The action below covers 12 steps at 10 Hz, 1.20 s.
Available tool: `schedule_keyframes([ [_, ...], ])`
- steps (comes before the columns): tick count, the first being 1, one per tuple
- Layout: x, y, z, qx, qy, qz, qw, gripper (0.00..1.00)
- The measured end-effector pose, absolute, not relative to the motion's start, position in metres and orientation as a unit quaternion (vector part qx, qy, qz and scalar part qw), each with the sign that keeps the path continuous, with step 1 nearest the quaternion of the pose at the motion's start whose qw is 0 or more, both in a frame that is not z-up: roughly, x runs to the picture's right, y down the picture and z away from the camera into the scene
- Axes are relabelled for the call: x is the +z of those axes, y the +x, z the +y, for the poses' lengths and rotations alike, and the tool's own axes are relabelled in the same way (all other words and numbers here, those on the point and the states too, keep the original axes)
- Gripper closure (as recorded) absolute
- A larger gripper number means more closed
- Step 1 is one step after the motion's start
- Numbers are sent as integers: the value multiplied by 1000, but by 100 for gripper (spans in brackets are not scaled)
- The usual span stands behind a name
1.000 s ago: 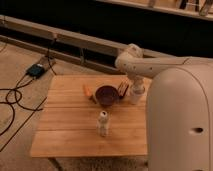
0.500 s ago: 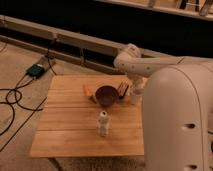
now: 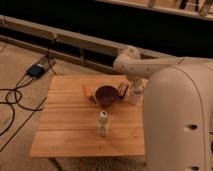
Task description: Place the white sponge in the ceramic cup
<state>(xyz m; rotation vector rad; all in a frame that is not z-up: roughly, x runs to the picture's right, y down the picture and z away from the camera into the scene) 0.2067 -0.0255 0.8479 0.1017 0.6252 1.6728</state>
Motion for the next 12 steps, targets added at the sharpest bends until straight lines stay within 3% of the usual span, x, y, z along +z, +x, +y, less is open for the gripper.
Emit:
schedule_keyframes([
  [2, 846, 206, -21, 730, 46, 274, 625, 26],
  [3, 847, 202, -18, 730, 45, 271, 626, 24],
  [12, 845, 192, -13, 731, 45, 263, 628, 24],
])
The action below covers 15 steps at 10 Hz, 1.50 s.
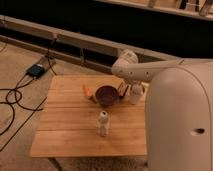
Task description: Place the white sponge in the ceramic cup
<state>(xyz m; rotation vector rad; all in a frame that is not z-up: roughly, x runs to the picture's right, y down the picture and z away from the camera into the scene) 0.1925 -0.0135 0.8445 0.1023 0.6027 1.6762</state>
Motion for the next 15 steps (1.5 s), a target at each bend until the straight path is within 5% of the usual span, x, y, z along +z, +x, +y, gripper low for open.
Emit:
schedule_keyframes([
  [15, 849, 162, -4, 782, -22, 229, 580, 24],
])
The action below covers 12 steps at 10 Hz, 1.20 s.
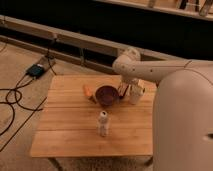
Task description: Place the white sponge in the ceramic cup
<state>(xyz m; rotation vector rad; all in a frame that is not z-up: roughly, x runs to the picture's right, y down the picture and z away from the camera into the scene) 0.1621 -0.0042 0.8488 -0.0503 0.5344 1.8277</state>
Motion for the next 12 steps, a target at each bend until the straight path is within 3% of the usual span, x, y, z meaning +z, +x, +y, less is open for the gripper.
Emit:
schedule_keyframes([
  [12, 863, 162, 12, 790, -50, 223, 568, 24],
])
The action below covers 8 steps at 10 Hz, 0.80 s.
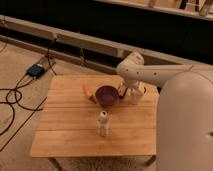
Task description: Place the white sponge in the ceramic cup
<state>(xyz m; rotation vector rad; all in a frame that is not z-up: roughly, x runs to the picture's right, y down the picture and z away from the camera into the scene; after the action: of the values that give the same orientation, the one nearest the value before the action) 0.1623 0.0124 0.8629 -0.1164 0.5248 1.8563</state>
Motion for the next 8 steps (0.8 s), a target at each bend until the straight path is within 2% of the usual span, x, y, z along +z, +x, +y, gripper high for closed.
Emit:
schedule_keyframes([
  [8, 869, 154, 2, 778, -49, 216, 588, 24],
])
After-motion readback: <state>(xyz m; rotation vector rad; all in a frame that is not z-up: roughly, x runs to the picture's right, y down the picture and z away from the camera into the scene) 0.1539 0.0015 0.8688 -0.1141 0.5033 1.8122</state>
